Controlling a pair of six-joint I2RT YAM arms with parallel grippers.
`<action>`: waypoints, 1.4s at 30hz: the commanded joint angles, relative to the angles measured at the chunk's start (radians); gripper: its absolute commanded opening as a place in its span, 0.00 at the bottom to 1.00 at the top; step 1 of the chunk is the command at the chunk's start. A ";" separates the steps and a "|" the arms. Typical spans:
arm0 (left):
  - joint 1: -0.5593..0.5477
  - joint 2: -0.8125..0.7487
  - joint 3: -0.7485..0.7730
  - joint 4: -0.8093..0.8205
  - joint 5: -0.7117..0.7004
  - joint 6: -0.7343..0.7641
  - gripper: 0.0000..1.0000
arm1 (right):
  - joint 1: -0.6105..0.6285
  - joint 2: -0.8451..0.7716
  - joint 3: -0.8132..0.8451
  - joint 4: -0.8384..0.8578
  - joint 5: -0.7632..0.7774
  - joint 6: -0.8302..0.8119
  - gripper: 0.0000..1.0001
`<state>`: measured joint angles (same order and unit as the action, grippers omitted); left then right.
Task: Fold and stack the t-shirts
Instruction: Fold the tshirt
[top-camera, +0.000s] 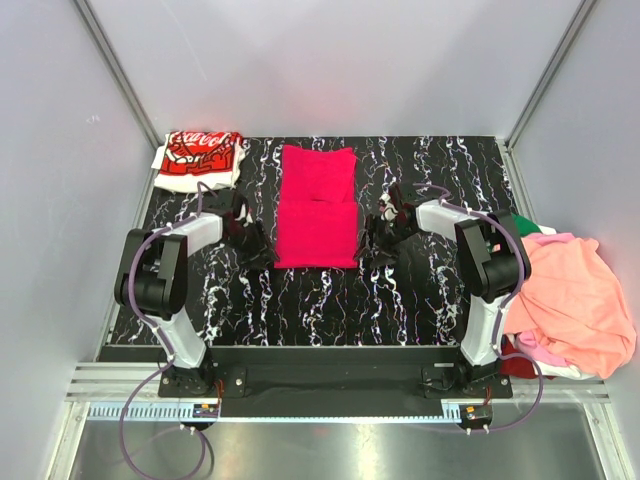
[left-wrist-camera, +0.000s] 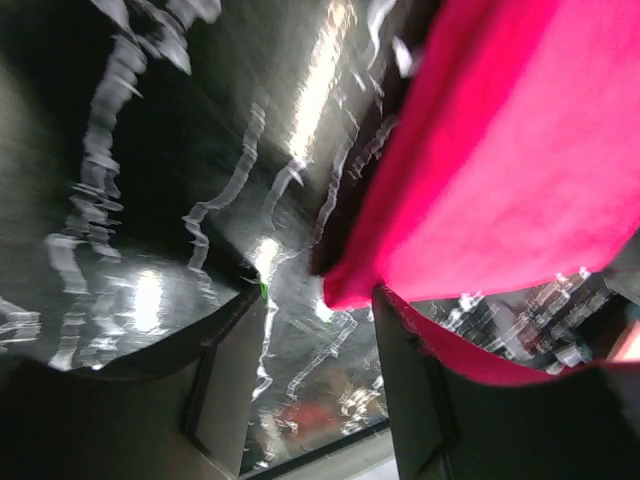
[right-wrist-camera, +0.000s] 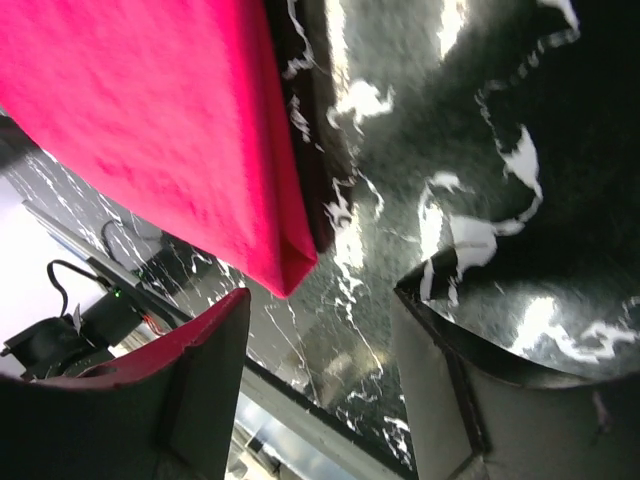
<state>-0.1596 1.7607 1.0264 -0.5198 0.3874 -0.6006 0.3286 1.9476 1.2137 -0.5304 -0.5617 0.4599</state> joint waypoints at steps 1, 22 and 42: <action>-0.020 -0.029 -0.038 0.147 0.054 -0.028 0.53 | 0.021 -0.012 0.003 0.081 0.002 -0.001 0.64; -0.077 -0.009 -0.098 0.188 0.022 -0.077 0.31 | 0.049 0.034 0.058 0.064 0.016 -0.010 0.22; -0.165 -0.350 -0.278 0.073 -0.019 -0.079 0.00 | 0.084 -0.321 -0.227 0.043 0.057 0.057 0.00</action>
<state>-0.2928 1.5185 0.7948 -0.4072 0.4072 -0.6678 0.3862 1.7386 1.0340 -0.4633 -0.5381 0.4965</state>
